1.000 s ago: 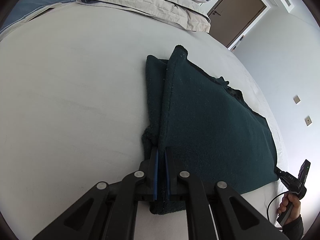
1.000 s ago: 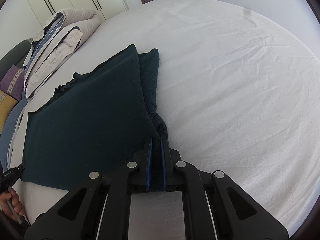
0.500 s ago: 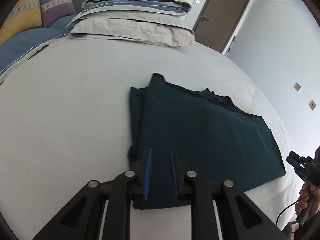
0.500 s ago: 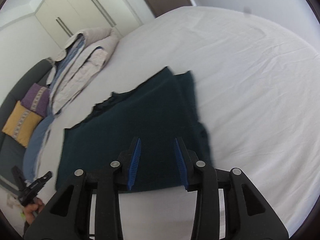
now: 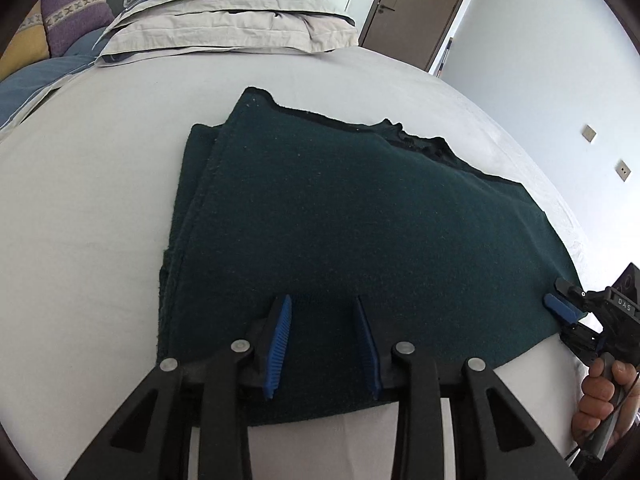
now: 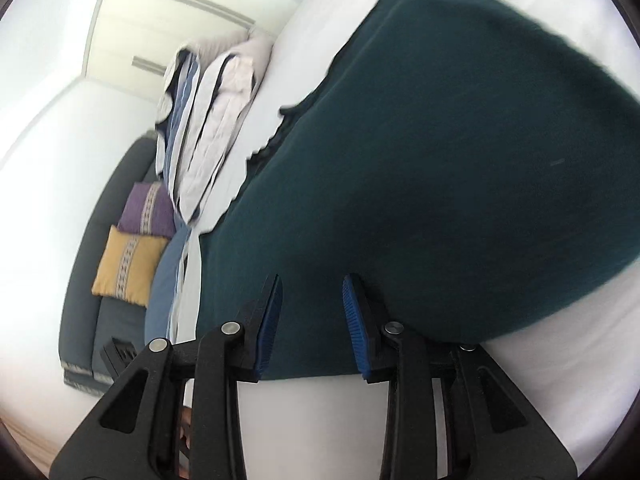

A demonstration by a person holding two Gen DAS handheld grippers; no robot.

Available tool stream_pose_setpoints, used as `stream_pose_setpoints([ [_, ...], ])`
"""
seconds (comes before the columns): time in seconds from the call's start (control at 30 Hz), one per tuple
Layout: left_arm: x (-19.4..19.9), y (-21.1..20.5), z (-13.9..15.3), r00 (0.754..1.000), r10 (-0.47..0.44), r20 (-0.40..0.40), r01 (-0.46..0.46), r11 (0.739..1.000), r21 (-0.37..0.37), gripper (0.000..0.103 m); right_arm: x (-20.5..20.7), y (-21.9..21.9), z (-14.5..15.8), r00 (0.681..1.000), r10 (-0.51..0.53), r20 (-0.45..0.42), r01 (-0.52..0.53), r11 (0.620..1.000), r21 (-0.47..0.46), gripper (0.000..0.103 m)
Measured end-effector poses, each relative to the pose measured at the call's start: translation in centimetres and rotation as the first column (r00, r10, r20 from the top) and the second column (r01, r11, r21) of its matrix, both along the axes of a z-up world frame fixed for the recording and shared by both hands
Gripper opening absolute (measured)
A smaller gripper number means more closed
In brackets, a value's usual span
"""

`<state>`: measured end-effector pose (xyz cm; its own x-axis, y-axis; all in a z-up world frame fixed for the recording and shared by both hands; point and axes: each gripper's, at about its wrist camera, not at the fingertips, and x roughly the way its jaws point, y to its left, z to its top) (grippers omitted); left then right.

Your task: Fold small clothes

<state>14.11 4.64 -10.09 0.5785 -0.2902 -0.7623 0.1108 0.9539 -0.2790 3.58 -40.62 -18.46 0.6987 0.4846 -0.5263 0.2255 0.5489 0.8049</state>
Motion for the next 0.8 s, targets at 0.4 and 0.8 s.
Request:
stream_pose_setpoints([
  [0.4,-1.1,0.3,2.0,0.997,0.067,0.045,-0.067,0.998,0.007,0.054,-7.6,-8.3,4.4,0.943,-0.329,0.044,0.331,0.939,-0.096,0.021],
  [0.8,7.4,-1.2,4.9,0.981,0.059,0.184,-0.086,0.986,0.144,0.058,12.9,5.2,8.1,0.989,0.105,0.106,-0.095,0.991,-0.092,0.026],
])
